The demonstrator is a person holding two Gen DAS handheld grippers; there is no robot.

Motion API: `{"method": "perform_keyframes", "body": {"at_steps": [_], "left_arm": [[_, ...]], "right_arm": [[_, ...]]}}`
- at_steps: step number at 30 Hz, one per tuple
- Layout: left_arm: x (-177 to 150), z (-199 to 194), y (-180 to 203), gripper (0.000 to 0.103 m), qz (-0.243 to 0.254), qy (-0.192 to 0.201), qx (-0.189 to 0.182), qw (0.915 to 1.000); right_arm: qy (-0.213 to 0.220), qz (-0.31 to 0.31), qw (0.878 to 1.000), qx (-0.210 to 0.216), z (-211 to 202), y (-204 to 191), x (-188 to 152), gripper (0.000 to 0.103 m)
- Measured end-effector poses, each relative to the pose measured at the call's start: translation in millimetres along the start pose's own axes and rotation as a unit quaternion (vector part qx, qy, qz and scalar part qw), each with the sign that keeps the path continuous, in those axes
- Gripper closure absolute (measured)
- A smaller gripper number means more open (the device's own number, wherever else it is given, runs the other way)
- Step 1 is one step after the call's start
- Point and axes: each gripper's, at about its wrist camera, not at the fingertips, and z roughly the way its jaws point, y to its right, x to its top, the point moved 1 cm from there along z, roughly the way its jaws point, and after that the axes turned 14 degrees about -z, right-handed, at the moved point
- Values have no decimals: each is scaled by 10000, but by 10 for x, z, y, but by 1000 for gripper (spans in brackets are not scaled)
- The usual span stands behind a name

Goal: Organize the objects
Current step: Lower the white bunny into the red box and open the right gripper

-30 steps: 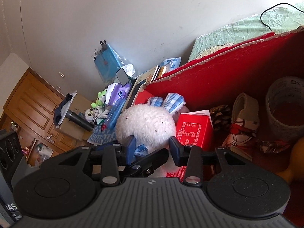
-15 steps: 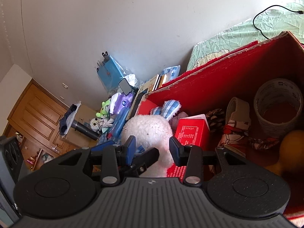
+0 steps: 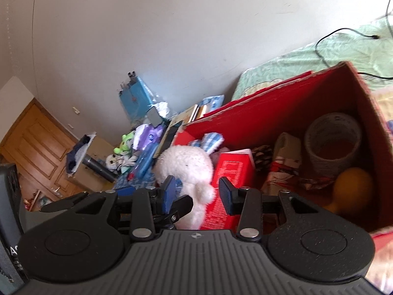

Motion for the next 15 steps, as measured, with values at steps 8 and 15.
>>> {"method": "perform_keyframes", "body": {"at_steps": [8,15], "left_arm": [[-110,-50,162,11,73,-193,-66,9998],[-169,-154,318,11,164,-183,-180,9995]], "right_arm": [[120,147,9995,-242,-212,83,-89,60],[256,105,9993,-259,-419,82,-157,60]]}}
